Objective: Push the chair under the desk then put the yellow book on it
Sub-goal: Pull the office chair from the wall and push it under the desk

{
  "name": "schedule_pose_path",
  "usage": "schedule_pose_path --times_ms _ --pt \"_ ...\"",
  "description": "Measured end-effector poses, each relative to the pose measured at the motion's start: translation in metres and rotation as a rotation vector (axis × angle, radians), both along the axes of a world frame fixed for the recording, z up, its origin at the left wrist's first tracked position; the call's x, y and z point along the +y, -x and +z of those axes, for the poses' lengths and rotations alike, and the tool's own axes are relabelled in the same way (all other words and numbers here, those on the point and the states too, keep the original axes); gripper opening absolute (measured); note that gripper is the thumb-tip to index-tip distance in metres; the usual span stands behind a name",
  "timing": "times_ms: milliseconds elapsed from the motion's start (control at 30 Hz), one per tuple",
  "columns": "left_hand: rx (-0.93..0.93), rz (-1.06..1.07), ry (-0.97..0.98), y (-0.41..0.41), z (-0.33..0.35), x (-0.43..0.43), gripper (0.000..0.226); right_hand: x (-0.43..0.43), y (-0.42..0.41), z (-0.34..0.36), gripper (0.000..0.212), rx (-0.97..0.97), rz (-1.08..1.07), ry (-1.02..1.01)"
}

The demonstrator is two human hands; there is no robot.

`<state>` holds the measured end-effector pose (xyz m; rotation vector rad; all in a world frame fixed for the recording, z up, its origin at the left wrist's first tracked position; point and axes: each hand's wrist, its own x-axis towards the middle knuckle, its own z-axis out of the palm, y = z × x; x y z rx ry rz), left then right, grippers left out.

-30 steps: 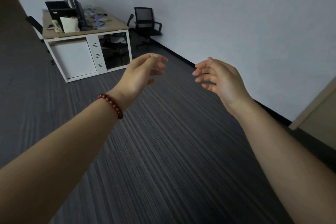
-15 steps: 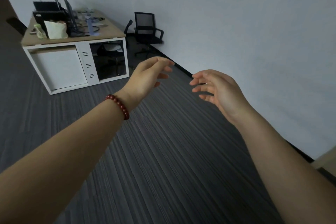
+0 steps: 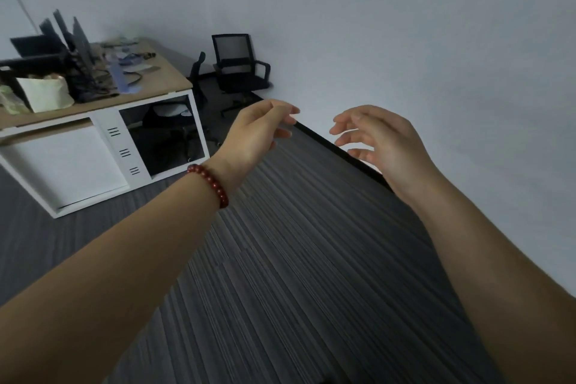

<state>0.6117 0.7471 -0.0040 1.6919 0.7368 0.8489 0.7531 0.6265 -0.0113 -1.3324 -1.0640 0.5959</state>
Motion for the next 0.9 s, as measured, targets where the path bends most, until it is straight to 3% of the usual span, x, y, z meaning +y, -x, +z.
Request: schedule_pose_path --times_ms 233,500,900 --pt "0.003 0.026 0.015 -0.126 0.013 0.163 0.019 0.169 -0.134 0.014 0.029 0.031 0.028 0.019" --pt "-0.068 0.178 0.019 -0.208 0.003 0.368 0.018 0.384 -0.23 0.003 0.029 0.014 0.103 0.022" --pt "-0.071 0.192 0.006 -0.357 0.026 0.697 0.019 0.71 -0.379 0.02 0.029 0.074 0.091 -0.009"
